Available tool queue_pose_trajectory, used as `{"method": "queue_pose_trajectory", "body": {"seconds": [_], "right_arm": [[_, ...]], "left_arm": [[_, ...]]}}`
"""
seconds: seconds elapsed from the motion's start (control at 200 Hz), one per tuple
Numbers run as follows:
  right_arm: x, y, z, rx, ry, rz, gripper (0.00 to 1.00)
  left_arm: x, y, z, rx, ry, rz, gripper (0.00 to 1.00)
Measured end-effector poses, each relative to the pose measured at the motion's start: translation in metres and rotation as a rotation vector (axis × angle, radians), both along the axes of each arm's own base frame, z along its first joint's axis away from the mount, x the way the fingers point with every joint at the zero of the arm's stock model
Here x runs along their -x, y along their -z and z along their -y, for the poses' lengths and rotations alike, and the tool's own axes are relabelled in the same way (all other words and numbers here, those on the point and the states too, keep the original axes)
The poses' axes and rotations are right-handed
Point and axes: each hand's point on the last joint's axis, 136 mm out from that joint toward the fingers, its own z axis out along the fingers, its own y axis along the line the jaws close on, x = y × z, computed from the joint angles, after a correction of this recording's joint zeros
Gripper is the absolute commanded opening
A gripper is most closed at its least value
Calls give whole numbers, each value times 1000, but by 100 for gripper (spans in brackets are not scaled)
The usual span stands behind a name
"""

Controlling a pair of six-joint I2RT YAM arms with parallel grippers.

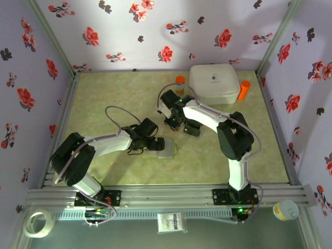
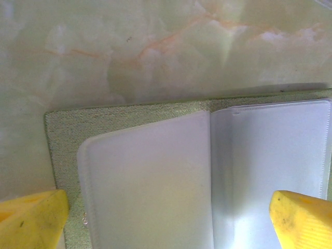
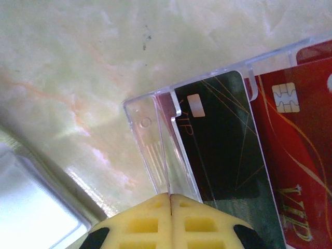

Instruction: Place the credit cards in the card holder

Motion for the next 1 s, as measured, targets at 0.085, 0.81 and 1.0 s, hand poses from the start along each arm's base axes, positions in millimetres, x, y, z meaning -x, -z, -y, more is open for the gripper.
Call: {"method": "queue_pose_trajectory", "body": {"seconds": [0.085, 0.81, 1.0], "right_arm": [[2, -10, 0, -15, -2, 7, 0], [41, -101, 2, -392, 244, 26, 0], [62, -88, -2, -533, 381, -70, 0]], "left_arm": [[0, 0, 0, 0, 0, 0, 100], [-7, -26, -10, 4, -8, 46, 100], [-8, -31, -26, -58, -5, 72, 100]]}}
